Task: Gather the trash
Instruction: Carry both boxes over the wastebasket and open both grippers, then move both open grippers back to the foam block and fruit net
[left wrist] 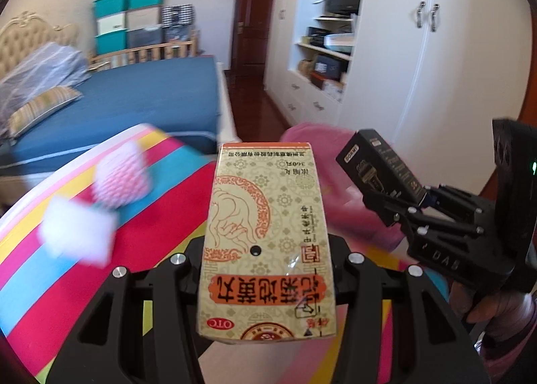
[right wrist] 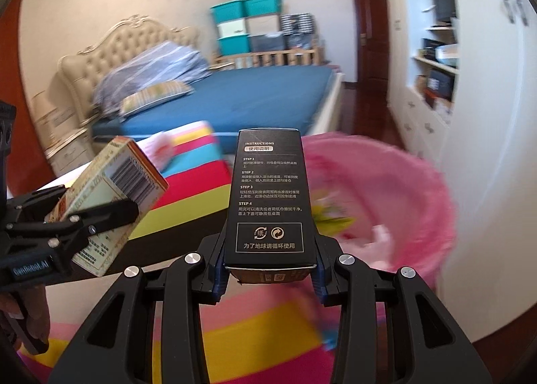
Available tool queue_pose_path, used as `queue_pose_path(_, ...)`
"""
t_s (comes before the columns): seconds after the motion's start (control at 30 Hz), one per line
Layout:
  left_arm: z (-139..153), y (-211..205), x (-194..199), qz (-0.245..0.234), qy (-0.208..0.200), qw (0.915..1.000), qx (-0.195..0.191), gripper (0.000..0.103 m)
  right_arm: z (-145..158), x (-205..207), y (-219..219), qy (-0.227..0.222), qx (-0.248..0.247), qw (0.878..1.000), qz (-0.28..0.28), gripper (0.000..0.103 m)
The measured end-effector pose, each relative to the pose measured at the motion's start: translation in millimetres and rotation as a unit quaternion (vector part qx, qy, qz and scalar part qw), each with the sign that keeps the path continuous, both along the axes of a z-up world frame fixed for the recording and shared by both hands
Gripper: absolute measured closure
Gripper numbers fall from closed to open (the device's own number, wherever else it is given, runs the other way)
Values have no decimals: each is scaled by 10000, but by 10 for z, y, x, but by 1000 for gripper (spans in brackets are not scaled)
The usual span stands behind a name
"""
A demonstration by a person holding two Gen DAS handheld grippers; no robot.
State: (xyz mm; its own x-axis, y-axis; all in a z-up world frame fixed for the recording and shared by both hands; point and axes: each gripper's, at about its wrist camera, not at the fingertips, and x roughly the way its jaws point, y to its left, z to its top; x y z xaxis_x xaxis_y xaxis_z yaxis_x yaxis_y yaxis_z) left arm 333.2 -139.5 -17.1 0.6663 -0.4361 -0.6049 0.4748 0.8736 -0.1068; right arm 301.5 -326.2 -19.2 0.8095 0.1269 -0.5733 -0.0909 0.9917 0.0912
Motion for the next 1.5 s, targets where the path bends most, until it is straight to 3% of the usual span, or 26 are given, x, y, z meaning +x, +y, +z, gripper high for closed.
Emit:
queue_pose_path(0.23, 38, -685, 489, -501, 109, 9983, -262, 55, -14, 167, -555, -56, -195, 9978, -628, 66)
queue_pose_path(0.43, -43, -976, 777, -548, 79, 9980, -312, 53, -53, 404, -803, -178, -270, 9958, -857, 61)
queue_pose_path(0.47, -51, -988, 818, -502, 73, 9981, -342, 49, -66, 438, -850, -183, -267, 9952, -926, 52)
queue_pose_path(0.5, -60, -980, 842, -428, 51, 9984, -356, 34, -70, 449, -888, -195, -239, 9948, -975, 45)
queue_pose_path(0.53, -59, -947, 847, -297, -20, 9989, -363, 23, -73, 448, -936, -218, -178, 9943, -1030, 44)
queue_pose_path(0.57, -45, -917, 856, -180, -92, 9991, -371, 20, -75, 440, -973, -228, -136, 9939, -1074, 42)
queue_pose_path(0.63, -40, -779, 820, 43, -200, 9992, -340, 12, -83, 404, -1025, -241, -109, 9929, -1159, 40)
queue_pose_path(0.8, -60, -285, 643, 626, -289, 9974, -196, 5, -135, 258, -1025, -143, -60, 9931, -1160, 40)
queue_pose_path(1.1, -154, 663, 116, 1281, -211, 9915, -81, 5, -159, 131, -675, -13, -63, 9965, -835, 40)
queue_pose_path(1.5, -299, 1554, -300, 2185, -108, 9756, 155, 5, -129, 218, 301, 118, -248, 9996, 115, 37)
